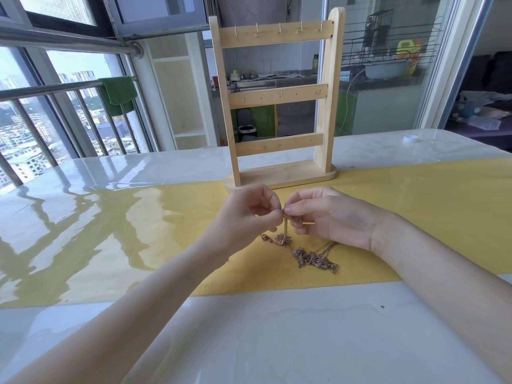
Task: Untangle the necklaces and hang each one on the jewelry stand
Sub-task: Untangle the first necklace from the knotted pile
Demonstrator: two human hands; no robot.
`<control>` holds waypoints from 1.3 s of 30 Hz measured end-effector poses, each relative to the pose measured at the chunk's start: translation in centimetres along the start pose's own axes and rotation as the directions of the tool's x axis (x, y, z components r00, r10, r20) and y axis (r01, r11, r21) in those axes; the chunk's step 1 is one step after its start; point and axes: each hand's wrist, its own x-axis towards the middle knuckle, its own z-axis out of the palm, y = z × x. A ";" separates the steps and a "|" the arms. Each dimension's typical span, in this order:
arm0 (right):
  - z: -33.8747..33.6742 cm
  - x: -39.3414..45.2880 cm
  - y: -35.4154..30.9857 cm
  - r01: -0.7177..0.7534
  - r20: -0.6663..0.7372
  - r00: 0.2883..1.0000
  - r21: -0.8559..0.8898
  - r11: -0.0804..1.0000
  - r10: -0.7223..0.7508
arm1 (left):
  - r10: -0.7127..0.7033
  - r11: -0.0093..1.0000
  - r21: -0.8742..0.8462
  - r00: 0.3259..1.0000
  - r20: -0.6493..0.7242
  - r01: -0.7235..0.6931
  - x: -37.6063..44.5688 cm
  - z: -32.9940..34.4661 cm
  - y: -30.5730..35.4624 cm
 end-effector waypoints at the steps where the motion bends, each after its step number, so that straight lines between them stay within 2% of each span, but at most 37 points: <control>1: 0.0 0.0 0.0 -0.004 0.004 1.000 -0.003 1.000 0.004 | 0.019 1.000 0.000 1.000 0.013 -0.019 -0.1 0.1 0.0; 7: 0.4 0.5 0.3 -0.024 -0.073 0.997 -0.140 0.990 0.014 | 0.136 0.954 0.270 0.991 -0.015 -0.127 -0.3 0.4 -0.4; 12: 0.6 0.4 0.2 0.013 -0.109 0.993 -0.190 0.982 -0.034 | 0.151 0.947 0.296 0.987 -0.057 -0.128 -0.3 0.0 -0.4; 14: 0.6 0.4 0.1 0.019 -0.102 0.994 -0.187 0.982 -0.038 | 0.136 0.957 0.261 0.990 -0.029 -0.124 -0.2 -0.1 -0.3; 19: 0.4 0.4 0.0 -0.017 0.029 0.999 -0.084 0.996 0.019 | -0.001 1.000 -0.002 0.996 0.090 0.001 -0.1 -0.3 -0.2; 23: 0.2 0.3 0.1 -0.052 0.066 0.996 -0.030 0.998 0.054 | -0.039 0.997 -0.064 0.995 0.097 0.046 -0.1 -0.1 -0.3; 30: 0.4 0.5 0.3 -0.039 -0.053 0.998 -0.014 0.999 0.038 | 0.012 0.999 0.032 0.996 0.085 -0.015 -0.1 0.3 -0.4; 35: 0.4 0.5 0.1 0.023 -0.120 0.992 -0.006 1.000 -0.023 | -0.130 0.977 -0.166 0.991 0.024 0.132 0.0 0.1 -0.3; 39: 0.3 0.6 0.1 0.051 -0.155 0.987 0.022 0.998 -0.047 | -0.094 0.970 -0.228 0.995 -0.041 0.082 0.2 -0.2 -0.3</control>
